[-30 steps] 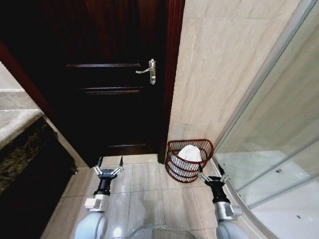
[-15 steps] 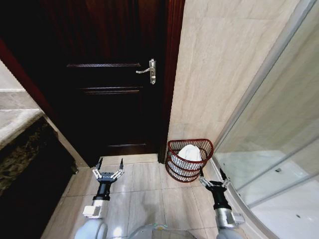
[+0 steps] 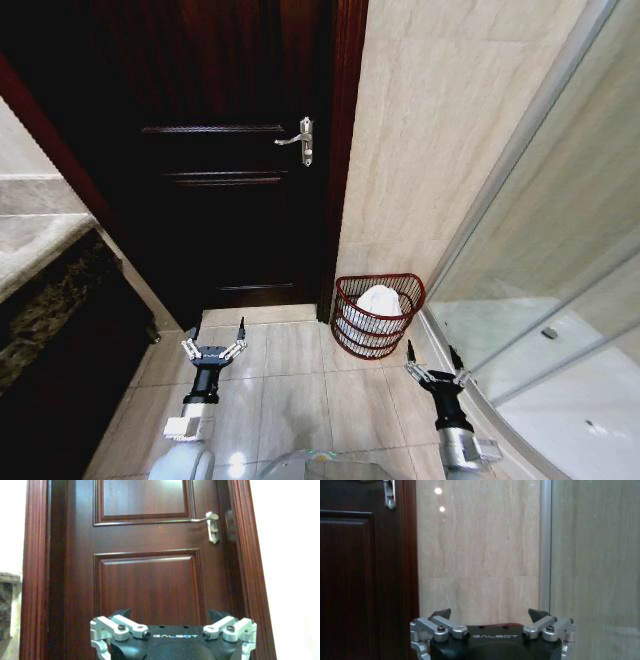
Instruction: Discard the used towel into the hamper.
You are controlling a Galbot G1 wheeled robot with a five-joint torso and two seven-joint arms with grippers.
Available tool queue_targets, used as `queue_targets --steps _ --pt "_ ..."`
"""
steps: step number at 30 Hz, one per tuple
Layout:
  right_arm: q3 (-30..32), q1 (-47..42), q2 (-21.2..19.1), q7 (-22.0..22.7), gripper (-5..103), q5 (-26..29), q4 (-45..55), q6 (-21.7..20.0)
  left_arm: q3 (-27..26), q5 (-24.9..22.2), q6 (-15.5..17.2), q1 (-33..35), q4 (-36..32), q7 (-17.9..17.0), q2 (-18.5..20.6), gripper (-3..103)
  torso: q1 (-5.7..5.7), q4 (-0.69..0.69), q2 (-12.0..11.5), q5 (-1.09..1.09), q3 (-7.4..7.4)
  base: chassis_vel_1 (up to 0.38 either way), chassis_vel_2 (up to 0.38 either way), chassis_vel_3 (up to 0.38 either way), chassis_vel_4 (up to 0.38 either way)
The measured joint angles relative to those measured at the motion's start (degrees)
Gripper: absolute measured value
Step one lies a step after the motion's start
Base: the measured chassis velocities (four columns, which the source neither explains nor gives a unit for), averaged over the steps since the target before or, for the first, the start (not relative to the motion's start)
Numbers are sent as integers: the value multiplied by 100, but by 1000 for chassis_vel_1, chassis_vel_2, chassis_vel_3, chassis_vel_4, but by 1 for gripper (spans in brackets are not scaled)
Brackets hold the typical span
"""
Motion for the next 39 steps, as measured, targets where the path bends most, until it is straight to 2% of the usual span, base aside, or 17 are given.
queue_targets --steps 8,21,34,39 --pt "-159 -36 16 134 100 -59 -5 85 30 29 -9 41 -139 0 -34 100 0 1 0 0 0 46 -44 -45 35" --pt "-232 -477 -110 463 100 -68 212 481 120 163 -152 120 -115 102 -101 100 0 1 0 1 0 46 -49 -55 44" --pt "-348 -618 -72 552 100 -204 253 629 105 158 -203 98 -71 68 -91 100 0 0 0 0 0 -5 -72 -62 -4" --pt "-452 -779 -162 456 100 57 346 655 122 201 -220 101 -71 79 -108 100 0 0 0 -1 0 -45 -109 -109 -36"
